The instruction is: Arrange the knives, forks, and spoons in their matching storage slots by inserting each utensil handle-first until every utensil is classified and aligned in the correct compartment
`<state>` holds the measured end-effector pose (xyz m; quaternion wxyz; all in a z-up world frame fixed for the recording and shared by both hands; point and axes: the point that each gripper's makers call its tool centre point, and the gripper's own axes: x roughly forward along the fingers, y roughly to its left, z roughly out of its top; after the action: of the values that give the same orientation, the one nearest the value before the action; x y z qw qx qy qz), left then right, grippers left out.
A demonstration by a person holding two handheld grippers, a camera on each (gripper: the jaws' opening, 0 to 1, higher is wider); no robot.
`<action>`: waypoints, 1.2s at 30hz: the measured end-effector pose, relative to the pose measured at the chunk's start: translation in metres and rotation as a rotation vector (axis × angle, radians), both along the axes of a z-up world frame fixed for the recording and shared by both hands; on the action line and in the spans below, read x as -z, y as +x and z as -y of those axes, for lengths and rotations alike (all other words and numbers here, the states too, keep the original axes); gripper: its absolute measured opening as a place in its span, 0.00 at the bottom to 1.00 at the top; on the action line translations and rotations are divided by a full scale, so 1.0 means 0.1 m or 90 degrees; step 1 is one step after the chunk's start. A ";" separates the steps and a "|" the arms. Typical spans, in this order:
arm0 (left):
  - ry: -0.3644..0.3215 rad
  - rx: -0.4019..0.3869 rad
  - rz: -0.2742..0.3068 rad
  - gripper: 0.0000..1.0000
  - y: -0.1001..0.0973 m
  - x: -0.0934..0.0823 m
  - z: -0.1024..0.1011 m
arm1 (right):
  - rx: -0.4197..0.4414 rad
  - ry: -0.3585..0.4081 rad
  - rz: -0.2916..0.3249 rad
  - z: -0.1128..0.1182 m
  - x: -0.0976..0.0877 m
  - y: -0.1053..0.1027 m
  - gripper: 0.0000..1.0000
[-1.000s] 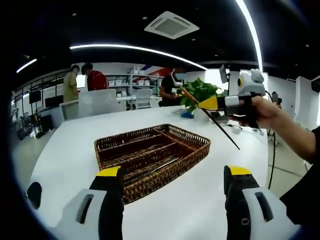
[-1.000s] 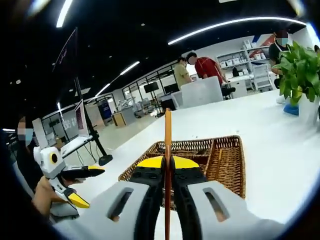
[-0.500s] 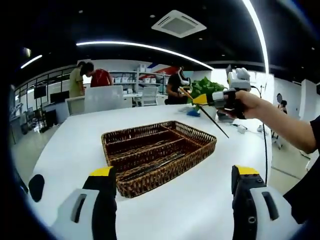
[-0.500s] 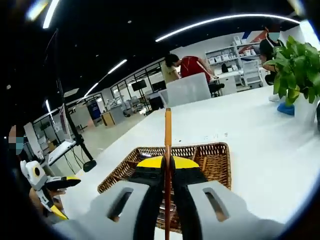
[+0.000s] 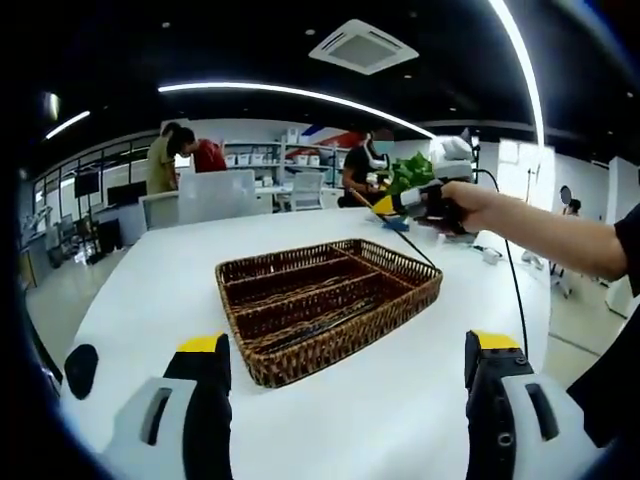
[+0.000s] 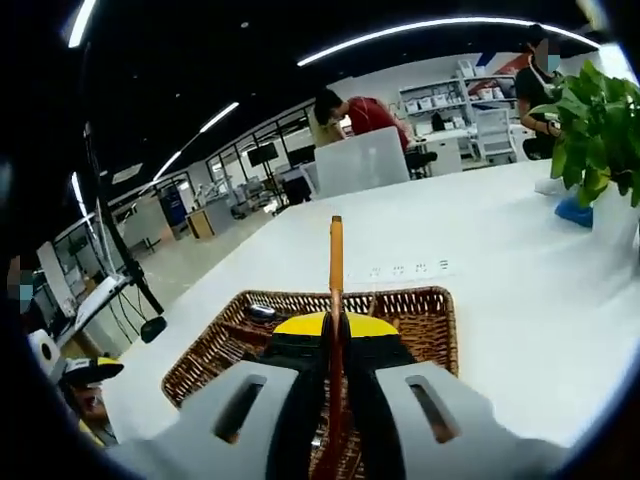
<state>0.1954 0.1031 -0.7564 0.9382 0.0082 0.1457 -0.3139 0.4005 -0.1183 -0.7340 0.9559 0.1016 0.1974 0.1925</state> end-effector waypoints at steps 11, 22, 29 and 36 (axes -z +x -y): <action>0.009 0.010 -0.002 0.99 -0.03 0.05 0.01 | 0.051 -0.006 -0.060 0.10 0.40 0.20 0.04; 0.015 0.020 -0.013 0.98 -0.03 0.14 0.02 | 0.091 0.005 -0.108 0.17 0.73 0.26 0.04; 0.013 0.023 -0.019 0.97 -0.02 0.18 0.05 | 0.089 -0.042 -0.130 0.16 0.88 0.25 0.04; 0.017 0.029 -0.020 0.97 -0.02 0.22 0.10 | 0.102 -0.079 -0.149 0.19 1.00 0.25 0.04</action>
<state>0.1933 0.0935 -0.7784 0.9283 0.0187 0.1641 -0.3331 0.4259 -0.1378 -0.8341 0.9432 0.0797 0.3099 0.0898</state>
